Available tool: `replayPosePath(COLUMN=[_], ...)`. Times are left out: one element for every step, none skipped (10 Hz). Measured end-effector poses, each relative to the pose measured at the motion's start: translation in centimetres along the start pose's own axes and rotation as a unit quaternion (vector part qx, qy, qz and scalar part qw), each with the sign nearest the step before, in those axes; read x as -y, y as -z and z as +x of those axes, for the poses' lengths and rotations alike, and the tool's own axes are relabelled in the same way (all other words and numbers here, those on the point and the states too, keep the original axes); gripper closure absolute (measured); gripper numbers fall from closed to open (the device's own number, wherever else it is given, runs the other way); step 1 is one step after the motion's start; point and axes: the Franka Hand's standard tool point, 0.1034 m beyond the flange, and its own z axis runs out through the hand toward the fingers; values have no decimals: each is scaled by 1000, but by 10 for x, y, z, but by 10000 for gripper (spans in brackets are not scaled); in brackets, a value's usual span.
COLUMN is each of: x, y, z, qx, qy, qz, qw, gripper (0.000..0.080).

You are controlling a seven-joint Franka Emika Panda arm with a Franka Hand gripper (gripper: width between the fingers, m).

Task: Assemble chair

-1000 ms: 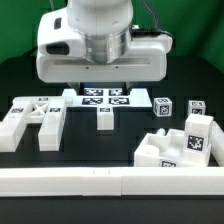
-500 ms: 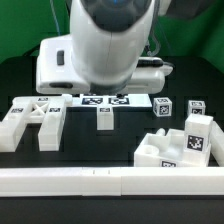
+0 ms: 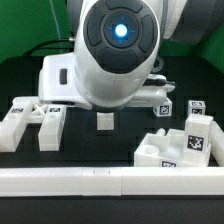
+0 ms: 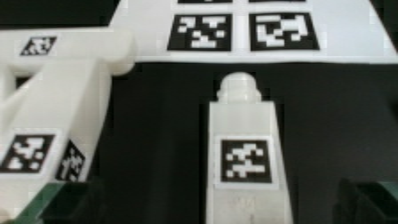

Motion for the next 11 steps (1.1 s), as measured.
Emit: replayPosePath(x=[1, 2, 2, 2, 3, 3, 3, 4, 4, 4, 4], y=[-5, -11, -14, -16, -18, -18, -18, -18, -18, -18, -18], z=[4, 10, 13, 17, 19, 20, 20, 20, 20, 20, 20], qx=[-4, -9, -8, -12, -16, -16, -16, -16, -16, -16, -16], qy=[1, 2, 2, 3, 3, 3, 3, 4, 4, 4, 4], qz=[-1, -3, -3, -5, -6, -6, -6, -7, -7, -7, -8], qw=[1000, 1000, 1000, 1000, 1000, 1000, 1000, 1000, 1000, 1000, 1000], gripper=[151, 151, 151, 151, 151, 151, 151, 285, 423, 510, 510])
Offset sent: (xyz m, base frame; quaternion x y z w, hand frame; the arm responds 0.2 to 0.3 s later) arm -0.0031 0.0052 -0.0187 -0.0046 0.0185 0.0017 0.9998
